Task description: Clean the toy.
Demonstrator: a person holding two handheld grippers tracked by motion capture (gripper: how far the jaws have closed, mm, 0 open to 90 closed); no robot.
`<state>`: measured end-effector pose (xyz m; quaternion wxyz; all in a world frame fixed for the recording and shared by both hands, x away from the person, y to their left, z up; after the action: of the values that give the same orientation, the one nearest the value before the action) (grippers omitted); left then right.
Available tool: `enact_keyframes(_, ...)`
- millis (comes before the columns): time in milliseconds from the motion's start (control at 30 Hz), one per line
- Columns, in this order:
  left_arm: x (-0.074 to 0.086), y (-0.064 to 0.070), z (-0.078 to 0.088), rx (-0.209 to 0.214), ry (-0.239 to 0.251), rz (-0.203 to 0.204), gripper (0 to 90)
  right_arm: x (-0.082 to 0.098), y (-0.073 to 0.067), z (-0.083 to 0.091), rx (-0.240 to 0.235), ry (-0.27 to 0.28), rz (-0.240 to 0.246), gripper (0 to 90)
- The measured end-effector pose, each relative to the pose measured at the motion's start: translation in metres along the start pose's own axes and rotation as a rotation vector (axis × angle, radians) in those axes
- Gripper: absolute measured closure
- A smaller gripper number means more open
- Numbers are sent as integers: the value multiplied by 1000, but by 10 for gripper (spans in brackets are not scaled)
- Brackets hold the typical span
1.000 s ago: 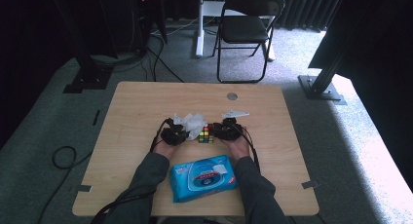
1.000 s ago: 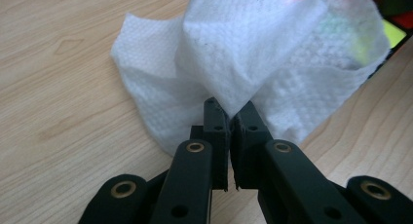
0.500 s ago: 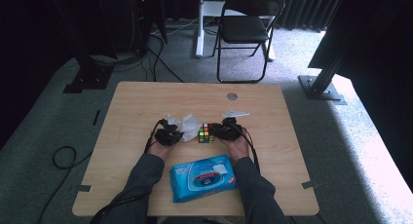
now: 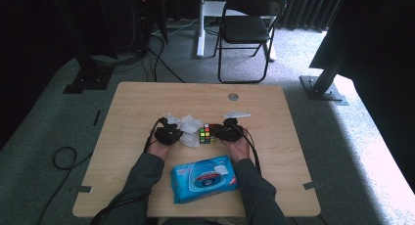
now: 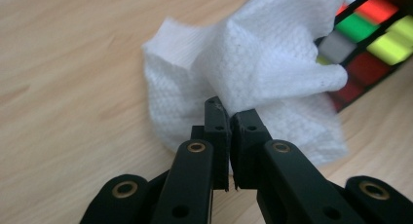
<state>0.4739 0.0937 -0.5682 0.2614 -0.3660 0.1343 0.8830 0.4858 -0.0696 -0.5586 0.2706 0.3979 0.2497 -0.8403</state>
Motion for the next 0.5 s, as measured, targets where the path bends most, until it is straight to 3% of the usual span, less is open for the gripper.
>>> enact_keyframes(133,-8,7,2,19,24,-6,863,0,0,0,-1,3,-5,658)
enact_keyframes(500,-23,19,-2,75,77,28,854,0,0,0,-3,3,-11,658)
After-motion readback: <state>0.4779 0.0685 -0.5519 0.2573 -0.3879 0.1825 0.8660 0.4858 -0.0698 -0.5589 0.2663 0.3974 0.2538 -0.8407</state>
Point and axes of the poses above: each handheld gripper's, and its own axes: z roughly backward along the jaws, x roughly out of its underside, y roughly to its right, the point moved 9 cm from there along -z, roughly forward along the jaws, and after that the axes turned 4 degrees about z, right-handed, at the moved point
